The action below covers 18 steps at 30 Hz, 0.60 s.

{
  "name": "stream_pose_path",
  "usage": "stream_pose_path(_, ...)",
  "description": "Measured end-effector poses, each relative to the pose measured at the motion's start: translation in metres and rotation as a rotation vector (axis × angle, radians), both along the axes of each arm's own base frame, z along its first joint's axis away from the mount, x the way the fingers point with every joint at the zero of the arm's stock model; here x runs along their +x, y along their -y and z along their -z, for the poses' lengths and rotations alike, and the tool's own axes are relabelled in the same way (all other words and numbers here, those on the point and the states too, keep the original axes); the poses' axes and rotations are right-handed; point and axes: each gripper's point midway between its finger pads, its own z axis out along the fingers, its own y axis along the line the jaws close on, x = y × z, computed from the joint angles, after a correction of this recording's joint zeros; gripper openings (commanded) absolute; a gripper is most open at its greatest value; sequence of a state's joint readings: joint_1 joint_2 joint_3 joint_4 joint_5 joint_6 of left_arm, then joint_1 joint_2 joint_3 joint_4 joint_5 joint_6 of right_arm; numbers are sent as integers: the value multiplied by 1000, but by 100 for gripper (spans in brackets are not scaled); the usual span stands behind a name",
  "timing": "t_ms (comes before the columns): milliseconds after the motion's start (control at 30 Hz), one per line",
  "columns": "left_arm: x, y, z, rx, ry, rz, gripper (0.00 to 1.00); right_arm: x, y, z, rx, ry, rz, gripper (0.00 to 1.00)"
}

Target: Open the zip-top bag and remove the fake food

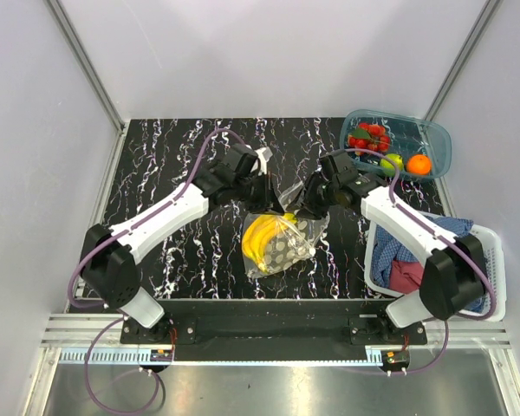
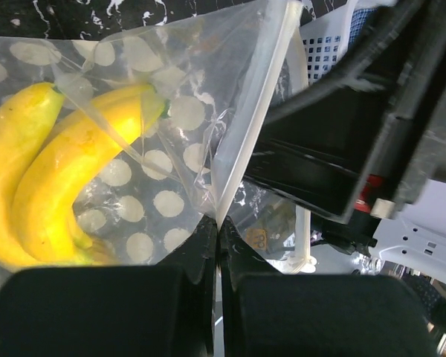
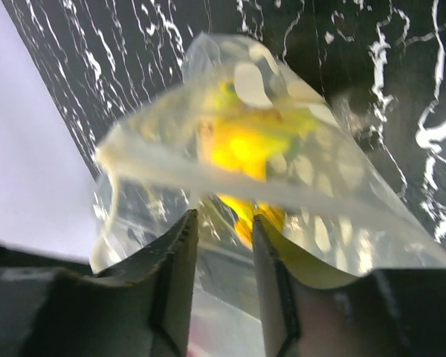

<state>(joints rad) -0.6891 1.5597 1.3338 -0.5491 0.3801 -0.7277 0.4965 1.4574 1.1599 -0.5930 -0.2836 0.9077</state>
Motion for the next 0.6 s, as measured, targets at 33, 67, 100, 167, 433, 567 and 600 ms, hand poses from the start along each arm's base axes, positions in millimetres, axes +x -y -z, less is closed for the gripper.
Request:
stream_pose_path(33,0,2,1,2,-2,3,0,4,-2,3,6,-4,8,48)
stream_pose_path(67,0,4,2,3,-5,5,0,7,-4,6,10,-7,15,48)
stream_pose_path(100,0,6,3,3,-6,8,0,10,-6,10,15,-12,23,48)
stream_pose_path(167,1,9,3,5,-8,13,0,14,-9,18,22,-21,36,49)
stream_pose_path(433,7,16,4,4,-5,16,0,22,-14,48,42,-75,95,47)
stream_pose_path(567,11,20,9,9,-15,19,0,29,-17,55,57,-77,111,52)
stream_pose_path(600,10,21,9,9,-16,20,0,30,-18,58,58,-79,112,54)
